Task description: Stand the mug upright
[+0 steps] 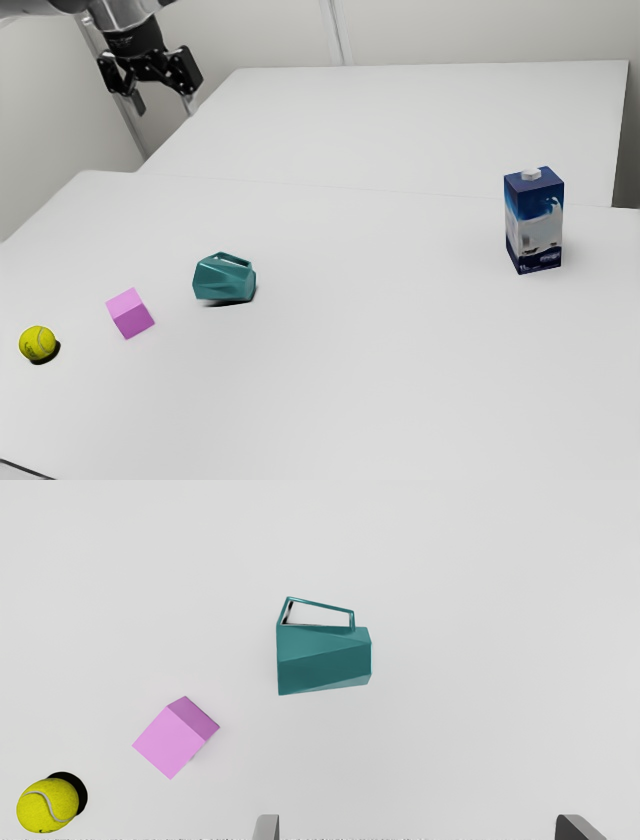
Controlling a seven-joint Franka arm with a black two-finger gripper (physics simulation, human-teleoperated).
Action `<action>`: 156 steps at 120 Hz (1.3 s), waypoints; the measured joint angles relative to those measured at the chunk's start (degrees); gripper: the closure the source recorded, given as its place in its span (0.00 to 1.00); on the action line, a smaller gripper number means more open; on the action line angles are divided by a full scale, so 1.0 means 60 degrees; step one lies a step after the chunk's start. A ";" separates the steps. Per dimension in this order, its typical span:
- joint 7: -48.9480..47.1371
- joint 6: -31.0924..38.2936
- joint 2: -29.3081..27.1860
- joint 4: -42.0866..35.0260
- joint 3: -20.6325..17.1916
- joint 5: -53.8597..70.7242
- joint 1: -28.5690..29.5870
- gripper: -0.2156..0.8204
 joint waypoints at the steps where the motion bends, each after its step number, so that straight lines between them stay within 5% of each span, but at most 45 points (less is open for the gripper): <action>1: 0.0001 -0.0015 -0.0018 -0.0007 -0.0011 -0.0002 -0.0005 0.21; 19: 0.0019 -0.0049 -0.0139 -0.0303 -0.0048 -0.0166 -0.0109 0.21; 34: 0.0226 0.0593 -0.0323 -0.1722 0.0749 -0.1563 -0.0112 0.21; 56: 0.1153 0.1715 -0.0736 -0.4554 -0.0074 -0.4568 0.3176 0.21; 68: 0.1879 0.2255 -0.0177 -0.5149 -0.0068 -0.5772 0.4349 0.21; 90: 0.3256 0.3115 0.0969 -0.6075 0.0343 -0.7222 0.3725 0.21; 156: 0.6166 0.3562 0.2093 -0.6658 0.1092 -1.0383 0.3718 0.21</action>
